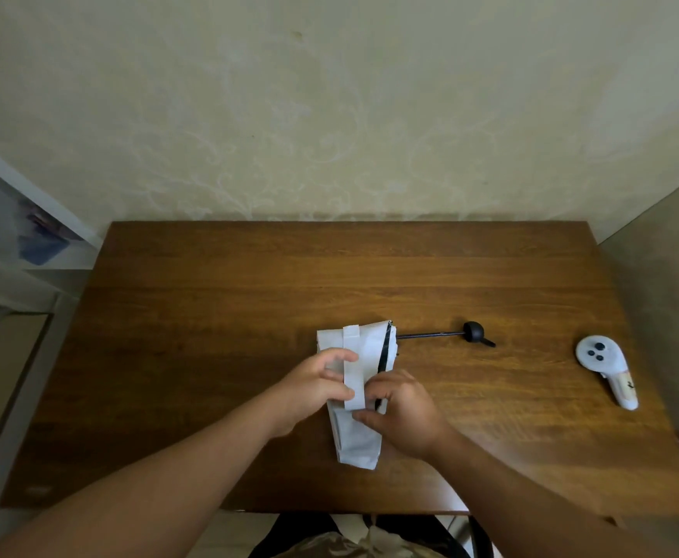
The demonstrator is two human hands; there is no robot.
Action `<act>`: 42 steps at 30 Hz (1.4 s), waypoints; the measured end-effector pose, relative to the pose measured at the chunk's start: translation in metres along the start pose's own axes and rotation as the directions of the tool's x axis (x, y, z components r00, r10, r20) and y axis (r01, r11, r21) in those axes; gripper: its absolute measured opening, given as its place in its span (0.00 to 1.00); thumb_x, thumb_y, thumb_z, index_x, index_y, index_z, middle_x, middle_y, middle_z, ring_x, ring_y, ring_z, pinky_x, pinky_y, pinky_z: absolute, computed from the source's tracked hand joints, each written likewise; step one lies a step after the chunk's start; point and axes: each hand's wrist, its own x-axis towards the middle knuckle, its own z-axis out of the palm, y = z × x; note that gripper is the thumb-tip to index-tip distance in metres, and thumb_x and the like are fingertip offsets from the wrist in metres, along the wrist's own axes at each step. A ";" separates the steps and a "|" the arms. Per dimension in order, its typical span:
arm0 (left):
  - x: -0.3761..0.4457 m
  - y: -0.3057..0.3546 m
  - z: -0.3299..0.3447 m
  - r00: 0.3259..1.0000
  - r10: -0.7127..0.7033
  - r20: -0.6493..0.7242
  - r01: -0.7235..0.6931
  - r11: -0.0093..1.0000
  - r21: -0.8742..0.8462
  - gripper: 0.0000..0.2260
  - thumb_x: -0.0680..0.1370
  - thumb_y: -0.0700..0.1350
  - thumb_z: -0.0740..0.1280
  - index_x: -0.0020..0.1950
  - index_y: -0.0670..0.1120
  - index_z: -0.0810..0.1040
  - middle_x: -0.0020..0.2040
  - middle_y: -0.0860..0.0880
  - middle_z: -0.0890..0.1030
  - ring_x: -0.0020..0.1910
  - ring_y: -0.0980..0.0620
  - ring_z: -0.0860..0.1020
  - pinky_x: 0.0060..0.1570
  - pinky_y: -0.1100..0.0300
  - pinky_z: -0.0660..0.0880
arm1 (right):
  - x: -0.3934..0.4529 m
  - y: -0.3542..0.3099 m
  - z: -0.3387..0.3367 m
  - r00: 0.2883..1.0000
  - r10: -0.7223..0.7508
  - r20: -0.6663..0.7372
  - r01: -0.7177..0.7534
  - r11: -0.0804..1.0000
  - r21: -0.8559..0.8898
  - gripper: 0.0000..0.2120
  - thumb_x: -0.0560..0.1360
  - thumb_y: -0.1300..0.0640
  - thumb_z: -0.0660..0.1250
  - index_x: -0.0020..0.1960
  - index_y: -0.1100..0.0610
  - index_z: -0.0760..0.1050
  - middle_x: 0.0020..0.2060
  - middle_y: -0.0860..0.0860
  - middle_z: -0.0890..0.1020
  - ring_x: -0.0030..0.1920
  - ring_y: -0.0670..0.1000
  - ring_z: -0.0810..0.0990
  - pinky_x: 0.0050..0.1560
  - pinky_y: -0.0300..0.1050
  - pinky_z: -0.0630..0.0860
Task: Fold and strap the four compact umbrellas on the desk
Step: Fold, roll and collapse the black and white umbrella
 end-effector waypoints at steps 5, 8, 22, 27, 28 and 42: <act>0.004 -0.017 0.018 0.999 -0.039 0.030 0.037 0.996 0.085 0.26 0.78 0.38 0.72 0.70 0.62 0.72 0.64 0.50 0.79 0.59 0.55 0.77 0.50 0.64 0.74 | -0.008 0.012 0.019 0.995 0.044 0.087 -0.034 0.992 -0.118 0.05 0.72 0.50 0.77 0.43 0.49 0.82 0.48 0.41 0.82 0.53 0.46 0.76 0.57 0.47 0.75; 0.007 -0.033 0.027 0.997 -0.057 0.045 0.054 0.997 0.057 0.42 0.78 0.37 0.73 0.81 0.65 0.54 0.70 0.51 0.77 0.62 0.53 0.79 0.55 0.61 0.80 | -0.011 0.015 0.024 0.980 0.086 0.178 -0.057 0.985 -0.162 0.07 0.76 0.47 0.74 0.52 0.46 0.85 0.56 0.42 0.82 0.59 0.47 0.74 0.60 0.45 0.73; 0.009 -0.077 0.031 0.952 -0.180 0.247 0.102 0.949 0.297 0.21 0.77 0.28 0.62 0.56 0.49 0.87 0.54 0.53 0.86 0.54 0.55 0.81 0.55 0.61 0.78 | -0.054 0.032 0.044 0.921 0.029 0.389 0.159 0.882 -0.443 0.17 0.77 0.42 0.70 0.65 0.38 0.79 0.78 0.50 0.60 0.76 0.58 0.60 0.70 0.61 0.73; 0.019 -0.061 0.010 0.973 -0.118 0.201 0.023 0.907 0.421 0.17 0.76 0.31 0.64 0.38 0.49 0.86 0.46 0.53 0.87 0.50 0.59 0.84 0.61 0.55 0.80 | -0.068 0.035 0.042 0.901 0.018 0.433 0.220 0.842 -0.493 0.21 0.77 0.46 0.70 0.68 0.33 0.72 0.81 0.52 0.56 0.75 0.63 0.63 0.70 0.64 0.69; 0.023 -0.056 0.006 0.993 -0.039 0.109 -0.012 0.900 0.436 0.17 0.77 0.31 0.64 0.39 0.50 0.85 0.44 0.52 0.86 0.47 0.59 0.83 0.57 0.56 0.81 | -0.070 0.036 0.041 0.901 0.017 0.433 0.223 0.840 -0.495 0.22 0.77 0.47 0.70 0.69 0.33 0.71 0.81 0.52 0.55 0.75 0.63 0.63 0.70 0.64 0.69; 0.110 0.002 -0.017 0.851 0.505 -0.140 -0.160 0.505 0.848 0.12 0.81 0.53 0.71 0.64 0.57 0.83 0.59 0.52 0.81 0.61 0.46 0.76 0.59 0.51 0.74 | -0.063 0.025 0.029 0.807 0.116 0.579 0.215 0.855 -0.471 0.26 0.78 0.51 0.68 0.72 0.34 0.68 0.82 0.49 0.49 0.78 0.69 0.53 0.73 0.70 0.62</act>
